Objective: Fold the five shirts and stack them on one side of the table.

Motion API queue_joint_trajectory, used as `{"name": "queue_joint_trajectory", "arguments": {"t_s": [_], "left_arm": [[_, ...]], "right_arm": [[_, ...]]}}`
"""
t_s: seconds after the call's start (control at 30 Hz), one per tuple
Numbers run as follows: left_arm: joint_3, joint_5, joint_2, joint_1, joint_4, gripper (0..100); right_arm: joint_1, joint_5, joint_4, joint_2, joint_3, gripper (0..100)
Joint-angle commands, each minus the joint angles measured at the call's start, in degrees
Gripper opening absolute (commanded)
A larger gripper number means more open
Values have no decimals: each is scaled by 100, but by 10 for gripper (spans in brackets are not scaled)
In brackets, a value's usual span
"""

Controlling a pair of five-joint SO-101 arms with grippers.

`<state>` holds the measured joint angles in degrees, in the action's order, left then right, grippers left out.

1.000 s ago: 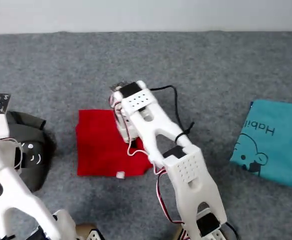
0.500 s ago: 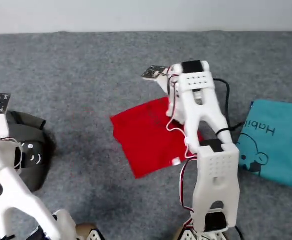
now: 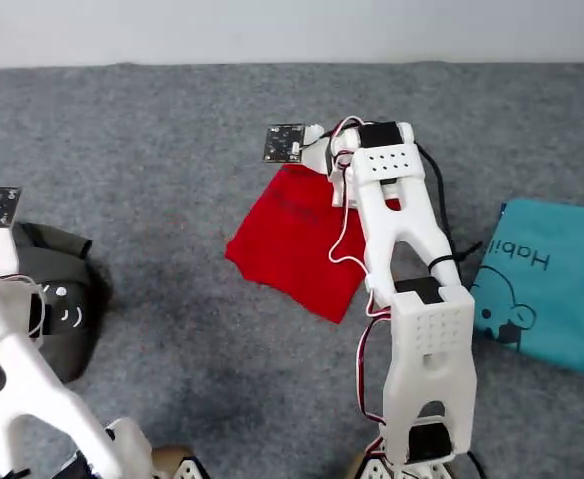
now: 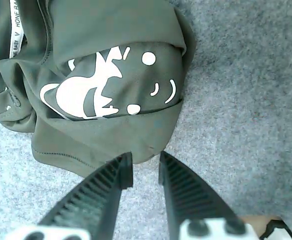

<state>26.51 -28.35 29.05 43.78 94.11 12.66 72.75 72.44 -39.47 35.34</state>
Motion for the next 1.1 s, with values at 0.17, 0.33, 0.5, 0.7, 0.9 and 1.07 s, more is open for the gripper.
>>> {"name": "queue_joint_trajectory", "arguments": {"t_s": [0.17, 0.33, 0.5, 0.7, 0.9, 1.07], "left_arm": [[-171, -35, 167, 9, 62, 94], [-171, -35, 167, 9, 62, 94], [-163, -35, 167, 9, 62, 94], [-163, -35, 167, 9, 70, 94], [-163, -35, 167, 9, 70, 94], [-163, -35, 167, 9, 70, 94]], "right_arm": [[-13, -1134, -119, 479, 132, 135], [-13, -1996, -92, 673, 132, 195], [-13, -2576, -75, 857, 132, 196], [-13, -3842, 101, 1305, 132, 196], [22, -5758, 954, 1736, 132, 197], [31, -7429, 1490, 1903, 132, 197]]}}
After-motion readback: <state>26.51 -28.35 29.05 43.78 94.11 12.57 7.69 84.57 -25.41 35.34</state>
